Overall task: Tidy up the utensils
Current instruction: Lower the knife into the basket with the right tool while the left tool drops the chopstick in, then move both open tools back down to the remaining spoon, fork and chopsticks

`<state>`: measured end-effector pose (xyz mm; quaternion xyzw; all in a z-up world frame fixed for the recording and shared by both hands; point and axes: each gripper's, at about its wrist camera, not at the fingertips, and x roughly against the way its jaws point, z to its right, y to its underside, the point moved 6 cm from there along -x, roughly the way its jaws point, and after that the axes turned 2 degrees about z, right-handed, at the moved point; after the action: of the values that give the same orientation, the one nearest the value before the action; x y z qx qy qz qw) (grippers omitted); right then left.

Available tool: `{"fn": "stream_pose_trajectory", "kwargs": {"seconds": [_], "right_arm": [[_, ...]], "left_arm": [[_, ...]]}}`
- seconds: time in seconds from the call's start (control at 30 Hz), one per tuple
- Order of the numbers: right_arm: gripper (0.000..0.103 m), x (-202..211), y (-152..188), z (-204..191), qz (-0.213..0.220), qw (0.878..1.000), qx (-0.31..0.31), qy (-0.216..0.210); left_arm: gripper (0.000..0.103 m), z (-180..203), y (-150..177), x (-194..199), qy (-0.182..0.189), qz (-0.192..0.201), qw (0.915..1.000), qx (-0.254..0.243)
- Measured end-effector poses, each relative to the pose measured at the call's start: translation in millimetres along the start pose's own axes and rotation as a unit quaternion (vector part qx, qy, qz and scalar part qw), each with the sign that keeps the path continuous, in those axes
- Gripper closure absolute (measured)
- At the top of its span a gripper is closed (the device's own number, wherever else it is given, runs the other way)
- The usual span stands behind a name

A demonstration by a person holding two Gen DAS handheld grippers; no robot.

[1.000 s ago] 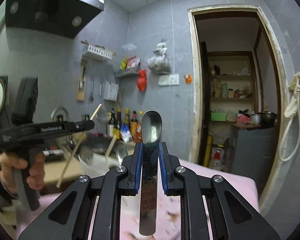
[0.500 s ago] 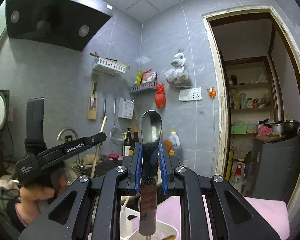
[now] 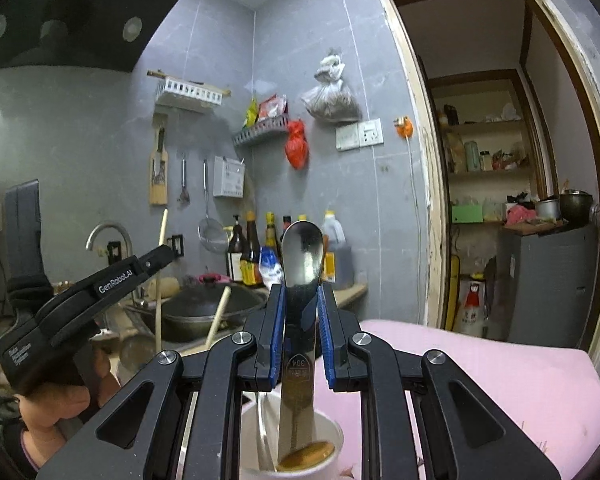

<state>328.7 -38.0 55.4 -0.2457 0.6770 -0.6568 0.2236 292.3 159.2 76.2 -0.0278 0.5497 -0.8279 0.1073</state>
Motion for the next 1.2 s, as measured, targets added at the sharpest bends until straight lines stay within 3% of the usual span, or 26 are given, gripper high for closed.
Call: {"fn": "stream_pose_trajectory", "kwargs": {"seconds": [0.3, 0.47, 0.53, 0.6, 0.7, 0.77, 0.83, 0.87, 0.93, 1.13, 1.2], "right_arm": [[0.088, 0, 18, 1, -0.039, 0.999, -0.003, -0.026], [0.076, 8, 19, 2, -0.043, 0.998, -0.005, -0.035], [0.076, 11, 17, 3, -0.044, 0.998, -0.005, -0.036], [0.076, 15, 13, 3, -0.042, 0.998, -0.003, -0.035], [0.071, 23, 7, 5, -0.036, 0.999, 0.0, -0.031], [0.055, 29, 3, 7, -0.032, 0.999, -0.001, -0.025], [0.043, 38, -1, 10, -0.028, 0.999, -0.001, -0.017], [0.038, 43, -3, 12, -0.027, 1.0, 0.0, -0.014], [0.028, 53, -5, 17, -0.024, 1.0, 0.003, -0.005], [0.005, 90, -6, 38, -0.016, 0.999, 0.002, 0.032], [0.002, 103, -5, 46, -0.013, 0.999, 0.003, 0.045]], "left_arm": [[0.1, 16, 26, 14, 0.042, -0.039, 0.9973, -0.046], [0.098, 17, 33, 21, 0.048, -0.074, 0.9942, -0.062], [0.091, 16, 35, 22, 0.05, -0.09, 0.9927, -0.063], [0.071, 17, 34, 26, 0.058, -0.101, 0.9915, -0.059], [0.068, 21, 30, 36, 0.069, -0.108, 0.9901, -0.058], [0.066, 26, 27, 42, 0.069, -0.115, 0.9885, -0.07], [0.055, 33, 27, 46, 0.065, -0.129, 0.9857, -0.086], [0.044, 36, 29, 48, 0.065, -0.139, 0.984, -0.09], [0.038, 42, 32, 54, 0.073, -0.151, 0.9816, -0.09], [0.021, 64, 44, 71, 0.086, -0.159, 0.9769, -0.114], [0.014, 71, 49, 78, 0.091, -0.156, 0.9757, -0.124]]}}
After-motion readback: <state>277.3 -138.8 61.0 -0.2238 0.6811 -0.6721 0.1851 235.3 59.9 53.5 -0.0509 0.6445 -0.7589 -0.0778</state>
